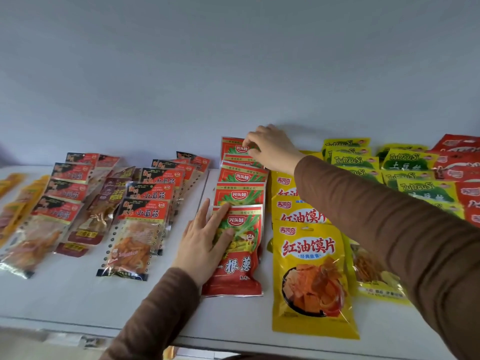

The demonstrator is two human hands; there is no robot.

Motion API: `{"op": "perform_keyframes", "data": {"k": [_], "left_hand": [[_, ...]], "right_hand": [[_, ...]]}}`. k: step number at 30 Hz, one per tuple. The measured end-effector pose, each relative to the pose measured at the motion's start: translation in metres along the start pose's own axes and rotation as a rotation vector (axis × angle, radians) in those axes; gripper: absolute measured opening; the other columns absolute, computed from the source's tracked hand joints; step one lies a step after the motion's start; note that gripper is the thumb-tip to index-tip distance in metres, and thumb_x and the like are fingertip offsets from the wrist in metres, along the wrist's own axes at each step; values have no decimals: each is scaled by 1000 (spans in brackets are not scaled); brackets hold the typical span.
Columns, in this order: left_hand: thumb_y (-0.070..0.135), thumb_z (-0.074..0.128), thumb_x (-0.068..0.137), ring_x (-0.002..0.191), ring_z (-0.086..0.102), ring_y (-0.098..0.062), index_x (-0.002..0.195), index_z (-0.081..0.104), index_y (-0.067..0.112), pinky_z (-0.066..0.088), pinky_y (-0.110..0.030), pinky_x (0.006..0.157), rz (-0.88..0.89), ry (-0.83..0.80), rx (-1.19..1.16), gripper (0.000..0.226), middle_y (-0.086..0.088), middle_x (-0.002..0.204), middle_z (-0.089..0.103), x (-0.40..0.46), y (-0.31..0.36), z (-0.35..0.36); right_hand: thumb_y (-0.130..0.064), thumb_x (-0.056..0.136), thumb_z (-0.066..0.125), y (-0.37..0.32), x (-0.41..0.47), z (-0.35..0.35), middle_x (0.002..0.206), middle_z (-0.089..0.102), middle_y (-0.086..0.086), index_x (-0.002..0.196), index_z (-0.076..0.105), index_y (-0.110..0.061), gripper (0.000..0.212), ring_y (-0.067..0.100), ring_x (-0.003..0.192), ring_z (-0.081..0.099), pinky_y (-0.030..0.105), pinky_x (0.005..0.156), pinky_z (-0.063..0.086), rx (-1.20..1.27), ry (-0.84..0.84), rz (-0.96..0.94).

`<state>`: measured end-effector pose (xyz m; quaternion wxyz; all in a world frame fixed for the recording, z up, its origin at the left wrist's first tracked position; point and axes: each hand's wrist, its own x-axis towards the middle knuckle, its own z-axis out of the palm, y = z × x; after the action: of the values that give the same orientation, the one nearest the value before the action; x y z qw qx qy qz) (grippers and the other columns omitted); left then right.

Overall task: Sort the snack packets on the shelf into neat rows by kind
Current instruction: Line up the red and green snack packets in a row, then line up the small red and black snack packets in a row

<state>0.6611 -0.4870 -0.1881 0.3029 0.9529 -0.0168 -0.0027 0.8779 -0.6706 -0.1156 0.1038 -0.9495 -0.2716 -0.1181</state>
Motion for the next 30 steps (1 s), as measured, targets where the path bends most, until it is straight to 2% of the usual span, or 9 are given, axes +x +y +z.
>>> {"op": "perform_keyframes", "data": {"k": [4,10,13,15,17,20,23,26,30], "left_hand": [[65,31,94,153,17,-22,154,19,47,27,-51,120,57,41,-17,64,6,169,-1,-3,2,-10],[65,25,99,154,-1,-7,156,22,42,11,-34,124,283,97,103,62,10,168,5,-23,-36,-53],[42,39,103,155,5,-18,156,29,33,17,-45,125,274,201,218,55,3,168,13,-28,-89,-90],[48,31,102,155,6,-27,158,25,30,19,-52,124,190,219,333,58,-5,167,13,-26,-121,-111],[63,10,96,155,-5,-31,160,9,32,6,-52,126,122,146,480,71,-10,168,2,-21,-144,-119],[68,-1,94,154,-12,-29,158,-4,38,-7,-48,125,157,34,541,71,-11,168,-3,-14,-162,-112],[68,6,97,155,0,-29,158,0,41,-1,-47,126,196,-14,442,67,-11,168,5,-12,-167,-102],[68,10,98,155,4,-32,157,-2,42,6,-48,126,202,-48,368,66,-10,168,6,-9,-170,-98],[66,15,98,155,-3,-31,158,-1,42,5,-48,123,233,-70,252,66,-9,168,1,-8,-176,-96]], "right_hand": [[-34,97,56,-20,3,-1,107,69,-10,126,56,-28,30,17,102,61,37,95,39,16,-238,-42],[-25,96,56,-54,13,-11,117,65,-1,128,59,-26,32,22,110,60,37,94,43,-9,-184,30],[-24,97,60,-104,18,-19,142,51,5,144,46,-17,50,19,125,53,32,102,43,647,-185,218],[-28,95,65,-149,17,-14,149,43,5,148,38,-14,62,19,126,50,31,106,39,1186,-232,442],[-30,92,69,-187,17,10,149,43,4,137,49,-15,52,20,126,49,37,112,31,1372,-287,658],[-35,87,74,-226,17,46,148,48,7,129,58,-17,48,22,132,47,43,112,37,1372,-241,882],[-33,80,82,-243,25,63,135,60,13,135,52,-10,67,27,110,63,39,83,57,1436,-106,1005],[-36,73,87,-250,31,69,146,50,13,149,36,-9,96,30,132,48,48,109,42,1404,-79,1026],[-21,74,87,-249,31,73,138,57,14,141,47,-8,79,29,122,55,44,99,49,1277,-86,1003]]}}
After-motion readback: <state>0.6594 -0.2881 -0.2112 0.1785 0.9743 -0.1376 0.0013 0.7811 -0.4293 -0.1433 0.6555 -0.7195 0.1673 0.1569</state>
